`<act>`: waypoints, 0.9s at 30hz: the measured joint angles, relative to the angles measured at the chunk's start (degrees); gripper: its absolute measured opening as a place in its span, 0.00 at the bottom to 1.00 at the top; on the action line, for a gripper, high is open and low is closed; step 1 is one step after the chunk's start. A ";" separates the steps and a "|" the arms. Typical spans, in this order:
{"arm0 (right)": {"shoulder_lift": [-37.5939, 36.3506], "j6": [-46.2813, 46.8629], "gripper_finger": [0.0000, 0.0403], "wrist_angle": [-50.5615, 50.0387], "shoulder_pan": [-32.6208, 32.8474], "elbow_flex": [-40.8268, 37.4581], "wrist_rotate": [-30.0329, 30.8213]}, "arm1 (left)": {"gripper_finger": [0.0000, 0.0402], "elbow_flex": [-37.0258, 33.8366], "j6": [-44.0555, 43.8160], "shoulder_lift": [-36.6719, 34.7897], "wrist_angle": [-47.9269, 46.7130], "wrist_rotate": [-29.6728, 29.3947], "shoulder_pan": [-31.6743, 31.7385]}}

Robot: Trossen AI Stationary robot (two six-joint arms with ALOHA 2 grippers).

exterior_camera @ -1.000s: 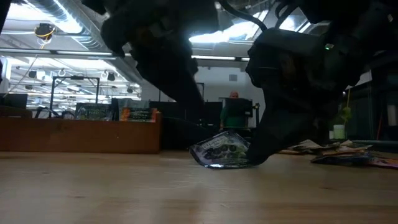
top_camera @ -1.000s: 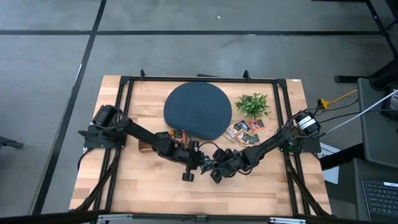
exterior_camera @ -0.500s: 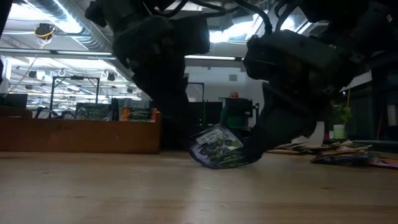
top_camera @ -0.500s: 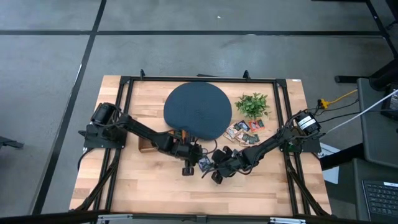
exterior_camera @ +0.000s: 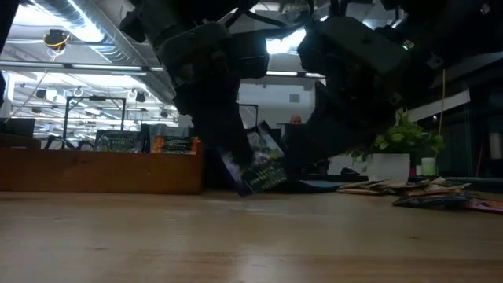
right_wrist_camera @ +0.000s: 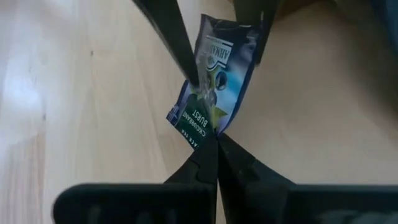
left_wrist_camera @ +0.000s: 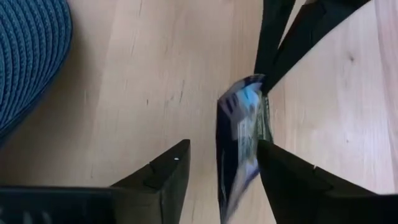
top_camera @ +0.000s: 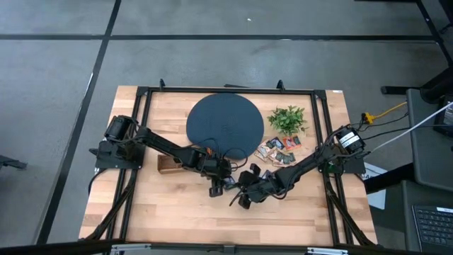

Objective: Pick & Place Tea
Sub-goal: Put the blue tea bag into the middle section of the wooden organizer

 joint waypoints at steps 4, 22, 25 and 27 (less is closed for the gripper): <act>-0.04 -1.01 0.01 0.05 -0.02 0.85 0.13 | 0.35 0.00 0.13 0.00 -0.83 0.00 0.00; -0.04 4.76 0.18 -2.10 0.00 0.87 -0.32 | 0.02 -6.23 0.86 -5.33 5.09 0.04 -3.09; -0.04 5.30 0.19 -2.13 0.00 0.85 -0.29 | 0.02 -13.52 -1.59 -11.35 13.82 -0.67 -3.35; -0.04 4.95 0.20 -0.71 0.00 0.82 -0.28 | 0.02 -19.22 -3.15 -15.30 20.58 -1.43 -3.29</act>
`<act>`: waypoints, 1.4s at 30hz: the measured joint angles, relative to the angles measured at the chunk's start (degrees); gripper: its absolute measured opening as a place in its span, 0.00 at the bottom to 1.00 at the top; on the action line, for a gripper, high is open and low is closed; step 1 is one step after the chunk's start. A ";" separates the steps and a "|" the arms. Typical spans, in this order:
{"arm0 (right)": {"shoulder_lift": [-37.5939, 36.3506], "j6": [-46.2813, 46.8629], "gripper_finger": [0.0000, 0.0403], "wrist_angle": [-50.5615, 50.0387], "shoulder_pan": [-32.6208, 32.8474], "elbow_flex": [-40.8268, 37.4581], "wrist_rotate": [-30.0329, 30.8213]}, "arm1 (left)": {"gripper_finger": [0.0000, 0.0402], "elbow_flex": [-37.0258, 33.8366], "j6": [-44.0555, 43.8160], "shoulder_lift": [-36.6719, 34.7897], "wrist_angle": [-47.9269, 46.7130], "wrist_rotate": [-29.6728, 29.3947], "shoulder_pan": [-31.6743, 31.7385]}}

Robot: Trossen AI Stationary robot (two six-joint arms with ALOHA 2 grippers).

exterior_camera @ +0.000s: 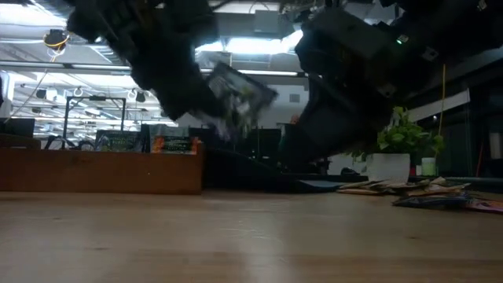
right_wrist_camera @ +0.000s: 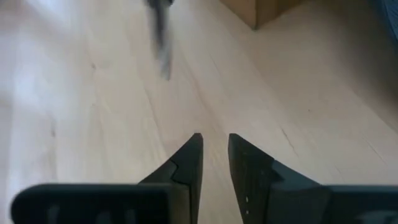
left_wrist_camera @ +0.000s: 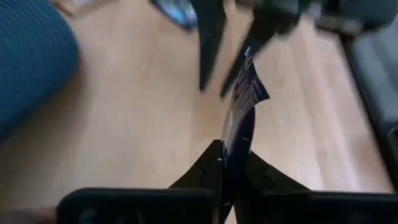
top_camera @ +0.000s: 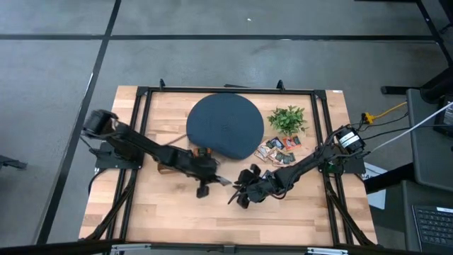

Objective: Pick & Place Tea
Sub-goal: Put the blue tea bag into the middle section of the wooden organizer

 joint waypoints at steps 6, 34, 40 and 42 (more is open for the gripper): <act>0.00 -5.83 0.20 9.05 -0.61 0.00 1.12 | 0.02 -14.58 -3.77 -7.83 22.70 -3.33 0.16; -1.55 -23.67 0.40 35.02 -9.11 0.00 1.50 | 0.03 -24.19 1.66 -11.62 49.82 -10.35 0.16; -4.96 -25.50 0.40 32.15 -7.81 -0.02 3.08 | 0.03 -28.25 0.84 -17.93 48.82 -10.48 0.16; -5.56 -25.44 0.38 31.49 -7.82 -0.02 3.09 | 0.03 -29.92 0.05 -19.90 48.82 -10.63 0.16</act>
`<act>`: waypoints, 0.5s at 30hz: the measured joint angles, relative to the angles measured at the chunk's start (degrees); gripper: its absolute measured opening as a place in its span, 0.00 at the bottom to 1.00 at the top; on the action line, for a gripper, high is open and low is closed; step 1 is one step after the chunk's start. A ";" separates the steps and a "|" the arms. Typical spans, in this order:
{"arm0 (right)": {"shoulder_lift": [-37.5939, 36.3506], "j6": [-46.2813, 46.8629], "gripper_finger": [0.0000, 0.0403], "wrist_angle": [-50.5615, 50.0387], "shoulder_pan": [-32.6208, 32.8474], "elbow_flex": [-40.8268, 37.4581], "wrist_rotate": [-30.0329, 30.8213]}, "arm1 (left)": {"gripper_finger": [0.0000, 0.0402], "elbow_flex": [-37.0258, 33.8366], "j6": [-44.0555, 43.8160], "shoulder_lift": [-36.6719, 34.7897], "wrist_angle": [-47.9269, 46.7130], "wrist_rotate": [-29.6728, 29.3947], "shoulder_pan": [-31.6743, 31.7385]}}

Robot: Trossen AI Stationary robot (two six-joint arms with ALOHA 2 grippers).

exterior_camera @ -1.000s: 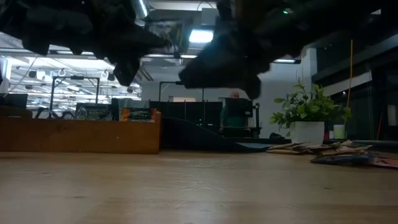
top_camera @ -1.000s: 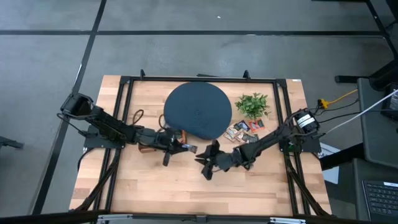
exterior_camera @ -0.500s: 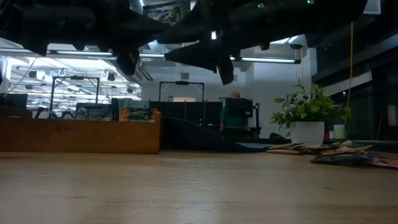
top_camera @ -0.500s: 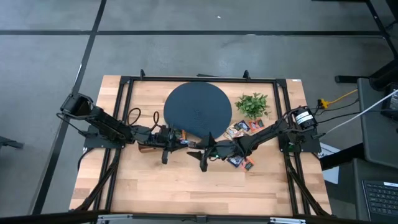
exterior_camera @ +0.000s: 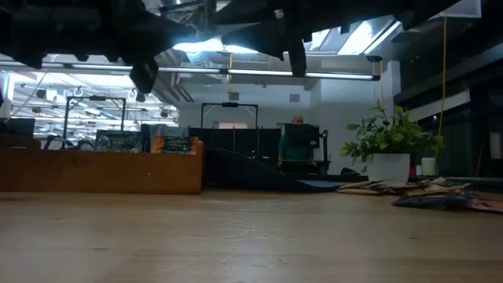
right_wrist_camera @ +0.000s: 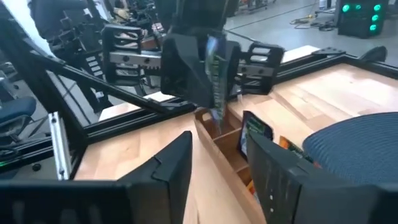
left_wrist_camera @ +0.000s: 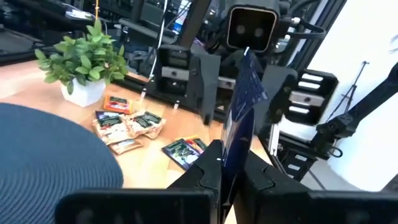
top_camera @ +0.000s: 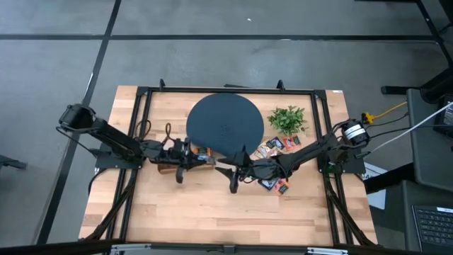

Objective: Pick & Place Tea
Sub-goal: Put the blue tea bag into the middle section of the wooden organizer

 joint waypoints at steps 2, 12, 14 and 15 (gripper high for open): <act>-0.03 0.02 0.34 0.06 -0.12 0.00 0.06 | 0.03 -0.89 -0.72 -1.14 0.22 0.02 -0.08; -0.03 0.07 0.19 1.39 -0.10 0.00 -1.34 | 0.03 -1.50 -1.04 -1.47 1.75 -0.95 -0.68; -0.03 0.07 0.18 1.34 -0.08 0.00 -1.96 | 0.03 -1.48 -1.04 -1.47 1.75 -1.62 -0.68; -0.03 0.07 0.19 1.36 -0.08 0.00 -2.00 | 0.03 -1.48 -1.04 -1.47 1.75 -1.66 -0.68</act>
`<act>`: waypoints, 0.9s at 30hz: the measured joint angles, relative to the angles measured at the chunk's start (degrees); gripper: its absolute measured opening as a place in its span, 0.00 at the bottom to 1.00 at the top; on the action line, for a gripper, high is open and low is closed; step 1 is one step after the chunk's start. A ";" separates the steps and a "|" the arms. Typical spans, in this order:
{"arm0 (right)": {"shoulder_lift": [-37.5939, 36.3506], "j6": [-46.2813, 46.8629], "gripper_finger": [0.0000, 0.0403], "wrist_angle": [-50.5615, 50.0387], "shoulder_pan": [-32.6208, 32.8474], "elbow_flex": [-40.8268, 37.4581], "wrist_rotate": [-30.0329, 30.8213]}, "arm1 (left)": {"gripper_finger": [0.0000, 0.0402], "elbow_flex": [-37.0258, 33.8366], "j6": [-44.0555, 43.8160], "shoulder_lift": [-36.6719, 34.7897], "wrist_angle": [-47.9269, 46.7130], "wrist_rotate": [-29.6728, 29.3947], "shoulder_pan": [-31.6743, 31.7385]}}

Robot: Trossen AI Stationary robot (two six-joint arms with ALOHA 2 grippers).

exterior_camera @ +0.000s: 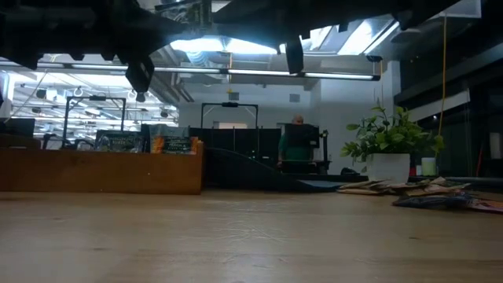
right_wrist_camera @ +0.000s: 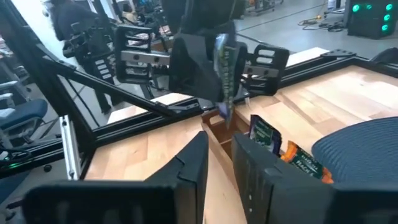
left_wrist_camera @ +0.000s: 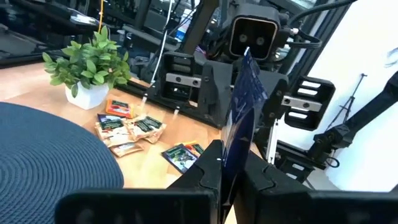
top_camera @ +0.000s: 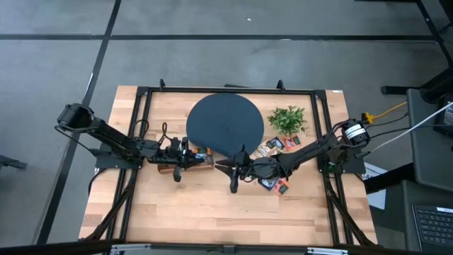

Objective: Pick & Place Tea
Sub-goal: Put the blue tea bag into the middle section of the wooden organizer

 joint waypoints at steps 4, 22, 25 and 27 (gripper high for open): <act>0.00 0.00 0.23 -0.01 0.02 0.00 -0.08 | 0.03 1.18 0.07 0.14 -0.23 0.04 0.00; 0.02 -0.04 0.33 1.41 -0.13 0.00 0.04 | 0.03 3.73 -0.37 5.82 0.19 0.87 0.00; 0.02 -0.01 0.26 1.56 -0.36 0.00 0.04 | 0.03 5.15 0.86 7.06 0.16 2.06 0.00; 0.02 -0.01 0.23 1.66 -0.42 0.00 0.05 | 0.03 5.87 0.99 7.76 -0.01 2.26 -0.02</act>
